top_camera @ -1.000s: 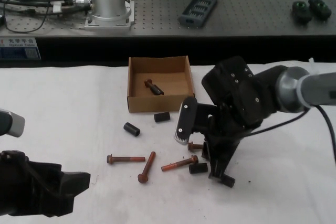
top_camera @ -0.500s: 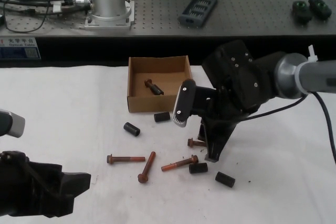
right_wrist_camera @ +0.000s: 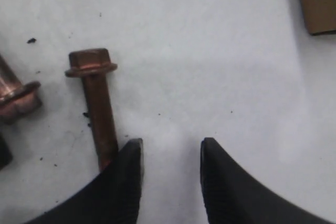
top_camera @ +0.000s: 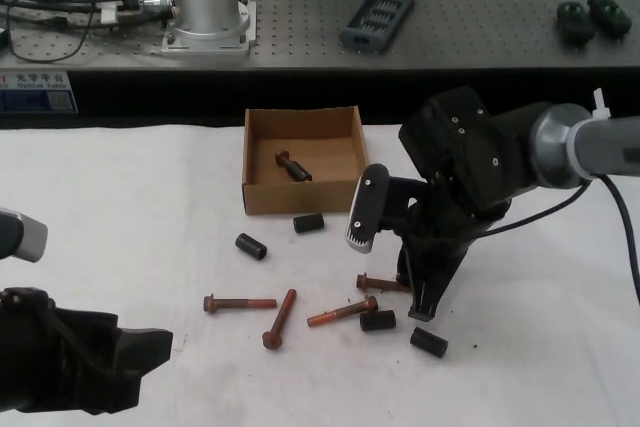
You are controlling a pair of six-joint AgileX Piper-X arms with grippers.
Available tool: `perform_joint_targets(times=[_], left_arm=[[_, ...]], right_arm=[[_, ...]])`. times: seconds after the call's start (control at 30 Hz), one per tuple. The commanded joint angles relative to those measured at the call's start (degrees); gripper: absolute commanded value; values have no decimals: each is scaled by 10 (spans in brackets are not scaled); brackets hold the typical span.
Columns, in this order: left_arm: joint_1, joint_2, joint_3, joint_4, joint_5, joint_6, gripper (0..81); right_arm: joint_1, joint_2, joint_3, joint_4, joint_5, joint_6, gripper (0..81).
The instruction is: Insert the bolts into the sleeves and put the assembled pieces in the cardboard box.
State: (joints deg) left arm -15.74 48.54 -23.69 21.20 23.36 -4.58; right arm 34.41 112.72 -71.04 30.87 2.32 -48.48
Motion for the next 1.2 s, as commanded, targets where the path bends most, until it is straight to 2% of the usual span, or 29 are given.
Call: perform_joint_targets(times=[0.0,0.33,0.43,0.57,0.9,1.07,1.17], left_arm=[[2,-5,-2,-2,5,7,431],[2,-5,-2,-2,1,7,431],[2,-5,-2,-2,0,7,431],[2,-5,-2,-2,0,7,431],[2,-5,-2,-2,0,7,431],[2,-5,-2,-2,0,7,431],[2,-5,-2,-2,0,7,431]], right_arm=[[1,-2,-6,6,9,-4,293],[7,-27,-7,6,60,-4,293],[11,-45,-7,11,43,-4,293],[11,-54,-7,33,-17,10,293],[11,-46,-5,48,-66,13,291],[11,-33,-5,48,-77,11,202],[11,-24,-5,45,-86,11,188]])
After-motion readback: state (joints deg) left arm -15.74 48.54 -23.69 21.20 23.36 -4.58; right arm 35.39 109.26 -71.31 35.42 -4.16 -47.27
